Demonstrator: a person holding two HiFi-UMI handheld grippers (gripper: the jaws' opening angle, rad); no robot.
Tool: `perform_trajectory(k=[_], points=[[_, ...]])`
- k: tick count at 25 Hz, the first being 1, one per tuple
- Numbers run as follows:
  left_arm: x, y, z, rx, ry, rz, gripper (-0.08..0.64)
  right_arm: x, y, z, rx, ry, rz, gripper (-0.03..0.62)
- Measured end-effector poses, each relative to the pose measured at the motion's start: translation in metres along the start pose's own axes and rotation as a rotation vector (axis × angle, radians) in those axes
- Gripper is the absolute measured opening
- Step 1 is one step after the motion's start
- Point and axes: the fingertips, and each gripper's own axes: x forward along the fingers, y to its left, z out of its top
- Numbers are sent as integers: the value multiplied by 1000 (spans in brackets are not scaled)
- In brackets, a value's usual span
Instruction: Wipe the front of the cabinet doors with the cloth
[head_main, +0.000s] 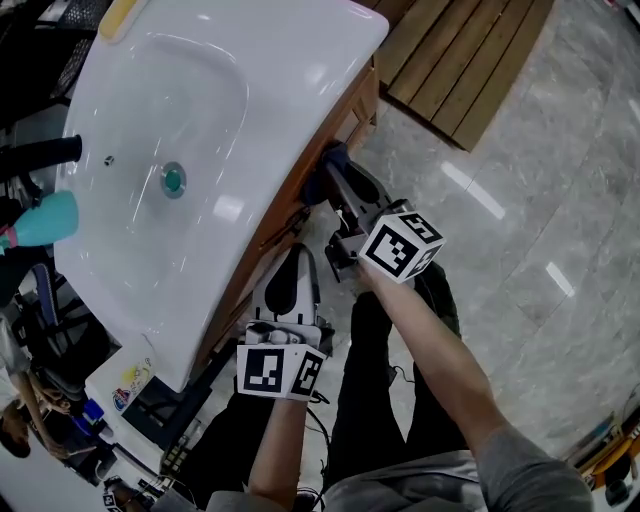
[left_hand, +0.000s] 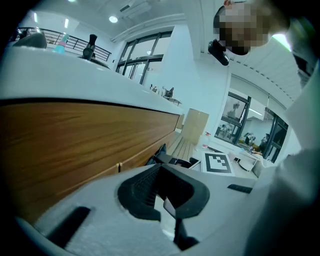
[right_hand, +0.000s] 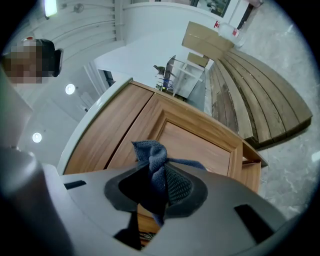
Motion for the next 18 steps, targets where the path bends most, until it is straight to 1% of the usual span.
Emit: perform_trajectory(k=[8,18], points=[[17,-5,-12,7,25,-19,8,2,-17,-3,5,16,-18,80],[33,-6,-26,17,52,-47,8,6,-54,-11,25,30,-77,81]])
